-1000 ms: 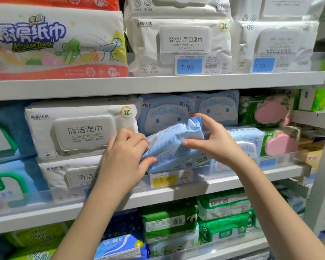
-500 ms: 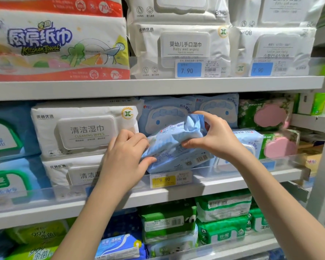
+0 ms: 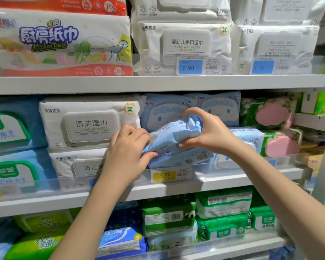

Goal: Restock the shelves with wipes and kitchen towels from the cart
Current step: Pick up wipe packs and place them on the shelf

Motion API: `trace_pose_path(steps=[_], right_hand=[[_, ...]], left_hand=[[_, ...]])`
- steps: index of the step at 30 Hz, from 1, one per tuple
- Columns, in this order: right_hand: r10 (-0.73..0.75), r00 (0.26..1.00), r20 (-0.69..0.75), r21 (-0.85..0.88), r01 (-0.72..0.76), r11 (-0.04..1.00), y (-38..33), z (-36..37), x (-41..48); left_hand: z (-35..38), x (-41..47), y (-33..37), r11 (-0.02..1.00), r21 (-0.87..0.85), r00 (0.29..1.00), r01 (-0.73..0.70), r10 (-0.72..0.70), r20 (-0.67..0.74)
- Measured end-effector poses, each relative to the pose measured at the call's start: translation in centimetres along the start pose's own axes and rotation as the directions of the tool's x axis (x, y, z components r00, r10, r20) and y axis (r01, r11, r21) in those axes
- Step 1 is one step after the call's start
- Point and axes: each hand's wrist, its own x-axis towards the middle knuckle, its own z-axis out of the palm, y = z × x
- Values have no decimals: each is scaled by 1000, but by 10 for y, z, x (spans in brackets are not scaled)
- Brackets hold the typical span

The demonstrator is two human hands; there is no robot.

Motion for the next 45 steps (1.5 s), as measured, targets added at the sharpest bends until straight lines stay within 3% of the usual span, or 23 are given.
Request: trace_pose_path(steps=[7,10,15,19,22,24,26,30,33,35,38,42,45], right_hand=[[-92,993,-79,-8,91,996,-14,-14,-1],[-129,988,-87,70,135,988,-21,-44,-5],[-161,970,-183,143,188,972,-2,-67,-26],[-240,947,-213,168,277,946,17,-55,-38],[-337,909,-243,85,366,927,23,-47,-40],[-415,877,-240,11,430,903,25,-44,-42],[-497,837,-230,-66,496,866,28,-40,-45],[-590,759,-275,-312,510,801,36,-27,-50],[-559,747,-360,-512,343,788,39,-21,-60],[-520,754,-400,-587,225,778,40,-17,-68],[-450,761,-468,-525,170,834,42,-6,-71],[-279,857,-433,-300,155,941,44,-2,-75],[-108,924,-367,-214,29,976,37,-3,-78]], left_hand=[[-5,2,2,999,-44,1000,12,-13,-12],[-5,3,4,998,-57,999,40,-40,6],[-9,8,18,967,-158,980,201,-196,45],[-15,18,37,824,-416,921,385,-372,115],[-17,26,46,621,-569,836,540,-473,278],[-18,32,50,480,-598,766,641,-441,467],[-15,34,51,363,-631,727,686,-384,570],[-2,26,52,425,-654,774,626,-445,451],[2,18,59,353,-715,764,604,-511,393],[-2,16,64,427,-711,780,558,-561,275],[-11,16,64,526,-671,790,523,-595,150],[-12,16,63,451,-646,744,616,-603,289],[-6,13,65,347,-662,707,665,-578,408]])
